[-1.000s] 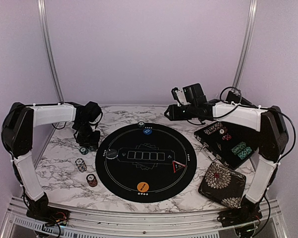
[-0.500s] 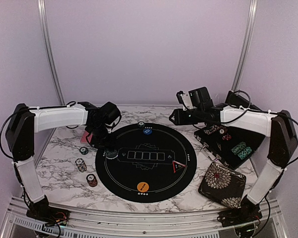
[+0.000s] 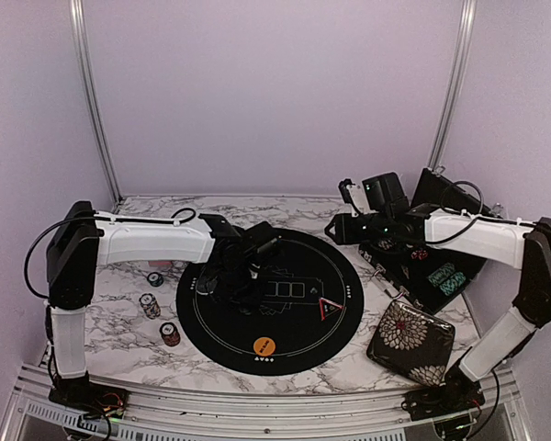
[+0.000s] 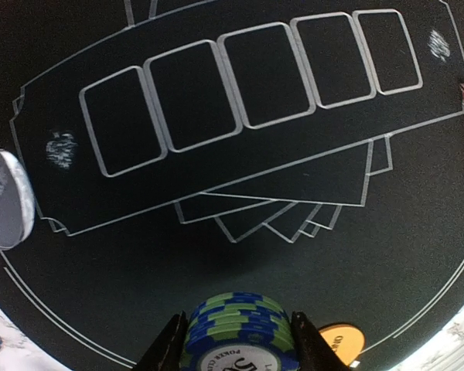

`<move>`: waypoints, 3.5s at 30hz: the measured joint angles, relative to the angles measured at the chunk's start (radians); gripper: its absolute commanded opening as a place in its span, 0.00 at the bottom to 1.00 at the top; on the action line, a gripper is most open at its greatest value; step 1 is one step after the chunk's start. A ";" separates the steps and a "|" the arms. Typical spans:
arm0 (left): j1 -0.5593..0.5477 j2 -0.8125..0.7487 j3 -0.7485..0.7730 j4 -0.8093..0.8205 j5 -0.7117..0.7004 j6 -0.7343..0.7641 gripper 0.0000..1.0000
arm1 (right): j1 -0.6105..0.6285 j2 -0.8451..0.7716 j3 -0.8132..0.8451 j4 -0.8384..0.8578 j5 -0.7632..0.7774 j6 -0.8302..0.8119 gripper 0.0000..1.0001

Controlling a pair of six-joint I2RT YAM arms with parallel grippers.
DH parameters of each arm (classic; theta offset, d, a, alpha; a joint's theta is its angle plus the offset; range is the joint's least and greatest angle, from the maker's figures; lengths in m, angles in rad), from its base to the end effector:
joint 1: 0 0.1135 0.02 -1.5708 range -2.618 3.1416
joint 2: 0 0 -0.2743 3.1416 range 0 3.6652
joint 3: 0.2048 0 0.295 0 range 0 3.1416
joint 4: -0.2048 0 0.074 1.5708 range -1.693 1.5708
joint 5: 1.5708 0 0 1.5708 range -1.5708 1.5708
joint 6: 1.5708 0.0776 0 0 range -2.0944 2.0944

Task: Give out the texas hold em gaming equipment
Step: Place the big blind button in the big blind area, then pick up the poker chip from the center of the board.

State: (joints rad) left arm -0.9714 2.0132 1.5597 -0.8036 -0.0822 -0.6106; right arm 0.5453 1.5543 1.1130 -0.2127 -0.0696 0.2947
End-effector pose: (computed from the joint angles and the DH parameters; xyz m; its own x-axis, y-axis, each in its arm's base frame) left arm 0.2704 -0.3845 0.1448 -0.9033 0.3091 -0.2976 0.3548 0.9281 -0.1129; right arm 0.3584 0.2237 0.2265 -0.6617 -0.0625 -0.7472 -0.3892 0.8804 0.2710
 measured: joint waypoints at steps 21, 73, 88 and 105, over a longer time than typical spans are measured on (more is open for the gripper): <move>-0.283 0.175 0.162 -0.004 0.033 -0.033 0.42 | -0.028 -0.175 -0.181 -0.013 0.138 0.040 0.44; -0.332 0.225 0.294 -0.018 -0.015 -0.005 0.74 | -0.029 -0.246 -0.250 -0.014 0.161 0.053 0.44; -0.200 0.045 0.224 -0.039 -0.079 -0.003 0.75 | -0.029 -0.199 -0.167 -0.039 0.144 0.045 0.44; 0.312 -0.311 -0.153 -0.048 -0.097 0.047 0.75 | -0.029 0.050 0.090 -0.081 0.048 -0.018 0.44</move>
State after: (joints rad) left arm -0.6598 1.7020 1.4067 -0.8516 -0.1795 -0.5636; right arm 0.5167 1.6047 1.2026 -0.2939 -0.0212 0.2768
